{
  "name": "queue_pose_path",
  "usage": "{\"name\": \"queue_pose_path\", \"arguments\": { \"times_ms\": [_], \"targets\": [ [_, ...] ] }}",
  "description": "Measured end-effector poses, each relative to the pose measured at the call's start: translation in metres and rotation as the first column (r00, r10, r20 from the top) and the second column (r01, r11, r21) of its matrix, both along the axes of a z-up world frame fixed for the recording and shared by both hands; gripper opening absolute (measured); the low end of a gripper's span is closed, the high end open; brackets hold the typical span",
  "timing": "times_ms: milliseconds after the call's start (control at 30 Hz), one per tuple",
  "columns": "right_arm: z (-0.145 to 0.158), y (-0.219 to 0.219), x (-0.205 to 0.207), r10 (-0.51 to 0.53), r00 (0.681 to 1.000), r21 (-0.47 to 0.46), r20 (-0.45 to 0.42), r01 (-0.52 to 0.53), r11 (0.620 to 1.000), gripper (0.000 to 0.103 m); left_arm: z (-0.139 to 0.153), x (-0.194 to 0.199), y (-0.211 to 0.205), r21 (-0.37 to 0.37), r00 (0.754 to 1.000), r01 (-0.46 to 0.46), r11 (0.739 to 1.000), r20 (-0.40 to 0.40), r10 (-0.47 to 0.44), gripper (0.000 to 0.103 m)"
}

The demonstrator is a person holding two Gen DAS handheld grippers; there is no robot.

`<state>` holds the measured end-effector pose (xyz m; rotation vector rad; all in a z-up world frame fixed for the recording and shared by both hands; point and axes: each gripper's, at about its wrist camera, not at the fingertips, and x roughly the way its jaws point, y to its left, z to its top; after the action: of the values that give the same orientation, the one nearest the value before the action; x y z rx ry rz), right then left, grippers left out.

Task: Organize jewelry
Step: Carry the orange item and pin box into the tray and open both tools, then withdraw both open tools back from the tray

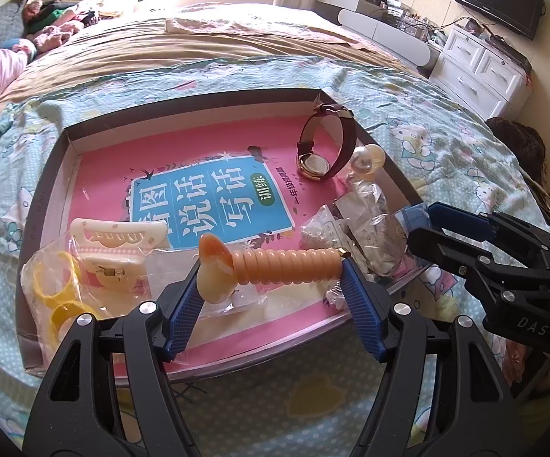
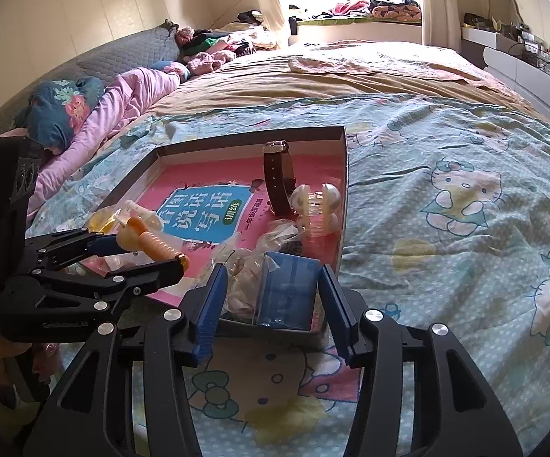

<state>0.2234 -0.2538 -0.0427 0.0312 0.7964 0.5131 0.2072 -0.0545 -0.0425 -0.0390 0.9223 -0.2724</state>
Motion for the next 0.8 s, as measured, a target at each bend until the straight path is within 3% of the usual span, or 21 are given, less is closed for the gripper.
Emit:
{"name": "queue_pose_path", "arguments": {
  "times_ms": [100,333,800],
  "targets": [
    [0.003,-0.002,-0.002,-0.008,1.0,0.0,0.009,0.008,1.0,0.057,0.0,-0.001,-0.001,0.004,1.0,0.003,1.0,-0.002,-0.003,0.062],
    [0.005,-0.008,-0.001,-0.029,1.0,-0.003,0.006,0.029,1.0,0.058,0.001,-0.002,-0.004,0.007,1.0,0.007,1.0,-0.006,-0.007,0.069],
    [0.021,-0.015,-0.004,-0.052,0.998,-0.003,0.035,0.052,0.999,0.071,0.009,-0.007,-0.006,0.02,1.0,0.014,1.0,-0.01,-0.014,0.079]
  ]
}}
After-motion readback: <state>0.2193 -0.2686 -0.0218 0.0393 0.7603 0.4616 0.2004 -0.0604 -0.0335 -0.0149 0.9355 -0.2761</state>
